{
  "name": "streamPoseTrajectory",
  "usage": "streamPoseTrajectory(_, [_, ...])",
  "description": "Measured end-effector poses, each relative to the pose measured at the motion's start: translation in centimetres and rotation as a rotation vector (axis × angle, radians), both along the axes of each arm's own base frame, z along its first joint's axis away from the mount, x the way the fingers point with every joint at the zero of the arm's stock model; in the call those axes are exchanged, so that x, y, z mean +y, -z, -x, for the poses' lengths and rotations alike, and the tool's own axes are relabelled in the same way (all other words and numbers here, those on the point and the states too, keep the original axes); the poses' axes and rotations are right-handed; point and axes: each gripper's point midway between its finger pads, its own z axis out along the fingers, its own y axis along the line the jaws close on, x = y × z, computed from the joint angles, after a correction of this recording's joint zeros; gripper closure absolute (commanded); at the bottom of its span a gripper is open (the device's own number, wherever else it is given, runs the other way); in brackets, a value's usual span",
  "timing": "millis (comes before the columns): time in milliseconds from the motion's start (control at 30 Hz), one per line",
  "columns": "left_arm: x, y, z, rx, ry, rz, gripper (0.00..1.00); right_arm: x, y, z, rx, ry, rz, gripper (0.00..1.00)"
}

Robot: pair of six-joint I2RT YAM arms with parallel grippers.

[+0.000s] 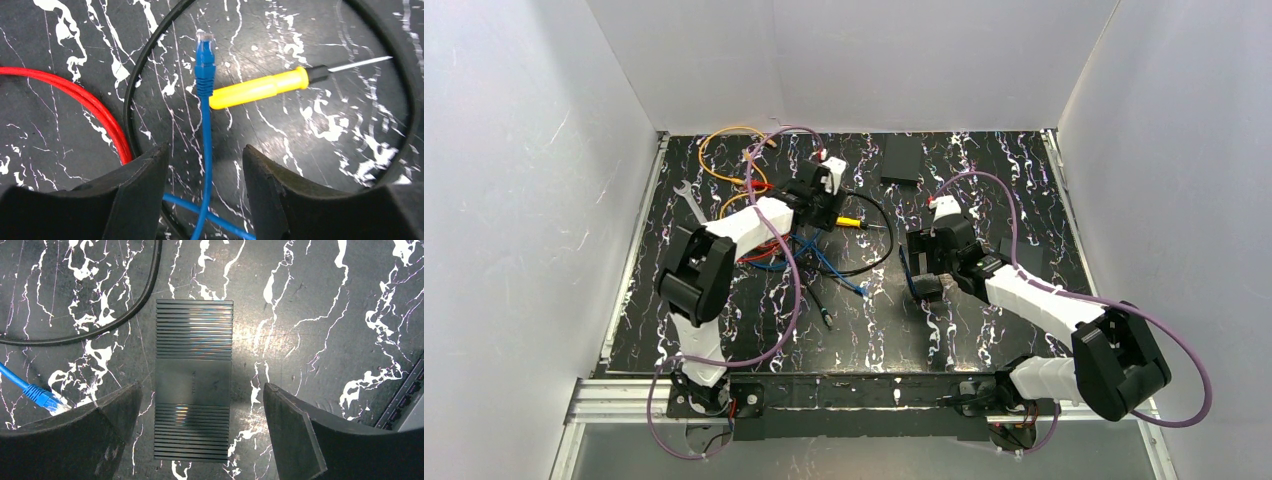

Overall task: Insert the plug into the switch port
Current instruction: Pick up the connector from the center of the board.

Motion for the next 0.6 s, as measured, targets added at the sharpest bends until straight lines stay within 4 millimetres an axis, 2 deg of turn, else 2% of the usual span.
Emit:
streamPoseTrajectory(233, [0.3,3.1,-1.5,-0.056,-0.036,-0.139,0.6,0.1,0.0,-0.1,-0.006,0.004,-0.011,0.01])
streamPoseTrajectory(300, [0.2,3.7,-1.7,-0.064,-0.038,-0.162,0.66,0.1,0.0,-0.1,-0.006,0.006,-0.013,0.01])
streamPoseTrajectory(533, [0.0,3.9,-1.6,-0.071,-0.035,-0.183,0.99,0.1,0.0,-0.1,-0.005,0.009,-0.017,0.01])
streamPoseTrajectory(600, [0.2,4.0,-1.5,-0.068,-0.025,-0.199,1.0,0.1,0.0,-0.1,-0.005,0.009,-0.017,0.01])
